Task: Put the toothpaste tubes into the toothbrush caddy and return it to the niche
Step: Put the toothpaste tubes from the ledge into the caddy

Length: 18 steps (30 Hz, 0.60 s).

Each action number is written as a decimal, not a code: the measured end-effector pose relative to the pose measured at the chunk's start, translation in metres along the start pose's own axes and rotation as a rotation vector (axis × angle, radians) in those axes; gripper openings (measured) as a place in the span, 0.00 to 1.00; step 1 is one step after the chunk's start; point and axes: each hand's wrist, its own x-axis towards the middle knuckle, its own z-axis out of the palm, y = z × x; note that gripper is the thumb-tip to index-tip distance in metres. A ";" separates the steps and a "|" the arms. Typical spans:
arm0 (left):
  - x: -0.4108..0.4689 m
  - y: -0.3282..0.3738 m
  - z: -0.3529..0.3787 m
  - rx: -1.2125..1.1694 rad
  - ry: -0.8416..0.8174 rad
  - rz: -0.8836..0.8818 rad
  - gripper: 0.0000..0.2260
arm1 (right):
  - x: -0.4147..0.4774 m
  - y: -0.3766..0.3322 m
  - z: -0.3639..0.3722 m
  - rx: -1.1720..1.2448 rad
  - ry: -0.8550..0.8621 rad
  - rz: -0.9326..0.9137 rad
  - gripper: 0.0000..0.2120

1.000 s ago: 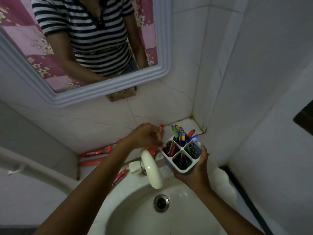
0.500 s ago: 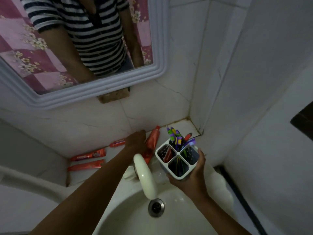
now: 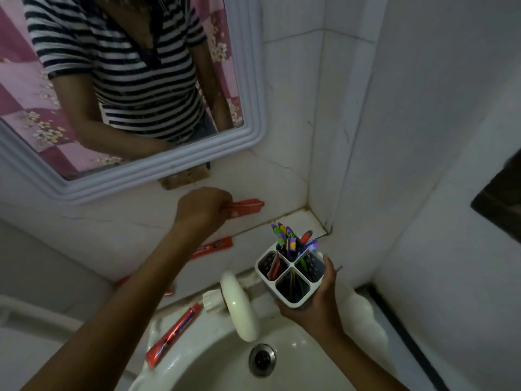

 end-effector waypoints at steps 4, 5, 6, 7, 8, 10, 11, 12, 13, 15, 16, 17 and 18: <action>-0.015 0.016 -0.058 0.083 0.169 0.281 0.07 | 0.001 0.000 0.001 0.015 0.006 -0.020 0.67; -0.019 0.026 -0.067 0.123 0.137 0.321 0.07 | 0.000 -0.001 0.001 0.020 0.010 -0.027 0.67; -0.021 0.036 -0.073 0.167 0.097 0.353 0.07 | 0.000 -0.003 0.000 0.025 0.014 -0.034 0.66; -0.023 0.046 -0.076 0.202 0.059 0.381 0.08 | 0.000 -0.005 0.000 0.027 0.014 -0.042 0.66; -0.023 0.056 -0.075 0.237 0.025 0.406 0.08 | 0.001 -0.008 0.000 0.028 0.014 -0.052 0.66; -0.023 0.078 -0.068 0.318 -0.053 0.427 0.08 | 0.001 -0.010 -0.001 0.022 0.015 -0.061 0.67; -0.024 0.087 -0.062 0.362 -0.079 0.437 0.07 | 0.002 -0.011 -0.001 0.022 0.010 -0.057 0.67; -0.024 0.096 -0.054 0.405 -0.094 0.456 0.07 | 0.003 -0.011 -0.001 0.020 0.003 -0.052 0.66; -0.025 0.105 -0.048 0.442 -0.104 0.487 0.07 | 0.004 -0.010 -0.001 0.011 -0.002 -0.055 0.66; -0.022 0.121 -0.035 0.505 -0.130 0.554 0.07 | 0.006 -0.009 -0.001 -0.027 0.000 -0.076 0.67; -0.021 0.129 -0.033 0.510 -0.142 0.588 0.06 | 0.006 -0.009 0.000 -0.046 0.005 -0.080 0.67; -0.018 0.135 -0.032 0.511 -0.145 0.626 0.07 | 0.006 -0.009 0.000 -0.057 0.005 -0.083 0.67; -0.016 0.140 -0.029 0.524 -0.139 0.661 0.07 | 0.005 -0.008 0.000 -0.063 0.005 -0.081 0.67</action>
